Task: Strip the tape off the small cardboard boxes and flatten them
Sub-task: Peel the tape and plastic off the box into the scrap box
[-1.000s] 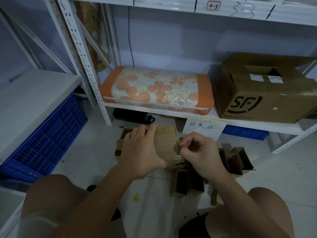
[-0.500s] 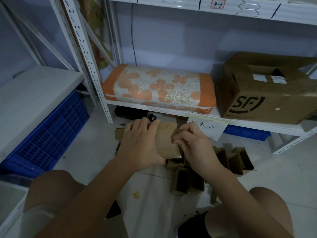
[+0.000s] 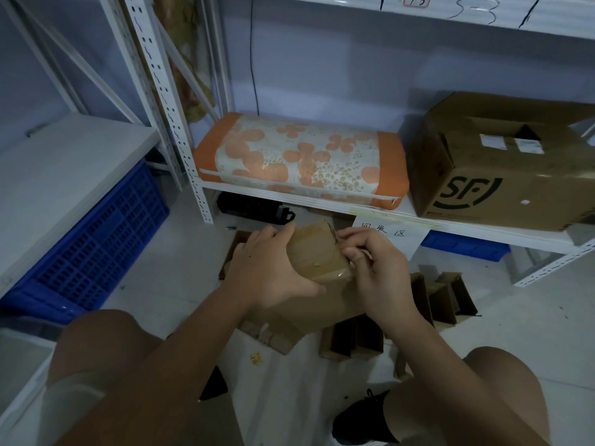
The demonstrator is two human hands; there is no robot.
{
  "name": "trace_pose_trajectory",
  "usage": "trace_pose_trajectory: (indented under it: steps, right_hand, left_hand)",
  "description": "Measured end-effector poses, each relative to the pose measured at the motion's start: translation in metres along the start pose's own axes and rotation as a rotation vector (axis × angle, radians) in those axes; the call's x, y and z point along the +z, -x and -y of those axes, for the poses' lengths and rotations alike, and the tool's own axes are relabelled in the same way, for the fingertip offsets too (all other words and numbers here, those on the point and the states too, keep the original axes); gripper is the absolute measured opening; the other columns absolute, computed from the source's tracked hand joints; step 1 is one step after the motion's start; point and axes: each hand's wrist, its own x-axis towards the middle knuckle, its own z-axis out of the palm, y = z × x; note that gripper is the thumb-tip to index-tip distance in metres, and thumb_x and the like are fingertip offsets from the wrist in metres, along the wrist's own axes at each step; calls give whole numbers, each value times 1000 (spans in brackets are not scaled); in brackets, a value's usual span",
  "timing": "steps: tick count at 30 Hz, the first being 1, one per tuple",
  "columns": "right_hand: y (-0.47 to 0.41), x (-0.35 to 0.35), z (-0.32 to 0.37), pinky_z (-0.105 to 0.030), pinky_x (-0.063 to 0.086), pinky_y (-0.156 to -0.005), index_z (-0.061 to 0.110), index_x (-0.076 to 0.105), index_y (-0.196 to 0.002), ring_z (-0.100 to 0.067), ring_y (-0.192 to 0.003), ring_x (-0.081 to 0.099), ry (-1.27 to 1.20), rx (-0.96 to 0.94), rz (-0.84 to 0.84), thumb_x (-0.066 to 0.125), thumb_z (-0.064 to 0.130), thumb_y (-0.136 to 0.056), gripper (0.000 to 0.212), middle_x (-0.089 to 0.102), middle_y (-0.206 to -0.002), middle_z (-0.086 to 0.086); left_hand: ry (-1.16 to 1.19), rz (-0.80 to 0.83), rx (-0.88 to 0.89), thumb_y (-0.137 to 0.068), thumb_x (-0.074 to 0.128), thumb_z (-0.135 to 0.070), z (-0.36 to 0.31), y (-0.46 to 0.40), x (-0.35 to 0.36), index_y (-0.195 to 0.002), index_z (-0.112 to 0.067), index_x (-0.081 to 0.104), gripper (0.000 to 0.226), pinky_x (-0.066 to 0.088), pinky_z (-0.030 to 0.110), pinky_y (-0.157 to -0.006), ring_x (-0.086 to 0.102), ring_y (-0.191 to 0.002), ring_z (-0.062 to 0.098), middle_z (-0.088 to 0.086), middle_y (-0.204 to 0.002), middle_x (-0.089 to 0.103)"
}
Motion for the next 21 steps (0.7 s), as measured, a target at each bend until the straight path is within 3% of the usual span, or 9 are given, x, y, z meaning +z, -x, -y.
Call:
trace_pose_trajectory:
  steps: [4, 9, 12, 15, 18, 21]
  right_hand:
    - [5, -1, 4, -18, 51, -89, 10, 64, -90, -4, -106, 64, -246, 154, -15, 56, -6, -97, 20, 69, -109, 5]
    - [5, -4, 17, -16, 52, -87, 2, 68, -104, -4, -107, 67, -491, 258, 42, 55, -4, -99, 15, 74, -110, 5]
    - [5, -5, 26, -19, 54, -91, 15, 64, -127, -1, -110, 67, -525, 274, 155, 55, -4, -99, 34, 73, -115, 16]
    - [7, -3, 24, -25, 51, -101, 25, 36, -150, -6, -120, 63, -574, 305, 206, 59, -6, -96, 66, 68, -128, 9]
    - [9, 2, 16, -35, 51, -107, 23, 50, -138, -3, -121, 61, -409, 344, 193, 76, 12, -89, 56, 64, -130, 10]
    - [15, 14, 12, -34, 56, -97, 25, 70, -111, -1, -108, 65, -205, 332, 118, 83, 27, -83, 31, 70, -111, 20]
  left_hand:
    - [28, -33, 52, -59, 82, -76, 3, -1, -2, -159, -39, 22, 123, 37, 45, -108, 39, -128, 19, -11, -131, 39]
    - [26, -73, 44, -51, 77, -80, 13, -2, -5, -153, -40, 28, 120, 41, 44, -104, 43, -125, 18, -13, -128, 38]
    - [-14, -154, 26, -58, 82, -76, 13, 0, -6, -153, -39, 29, 115, 36, 42, -106, 41, -126, 19, -13, -127, 36]
    - [-78, -216, 40, -53, 68, -84, 14, 2, -4, -152, -36, 31, 116, 31, 43, -108, 42, -127, 20, -8, -131, 41]
    - [-72, -253, -12, -48, 51, -92, 14, 3, -1, -152, -33, 31, 121, 30, 42, -110, 41, -129, 21, -6, -134, 41]
    - [-124, -303, -42, -47, 41, -97, 11, 4, 2, -152, -30, 30, 125, 29, 41, -108, 40, -128, 23, -3, -134, 42]
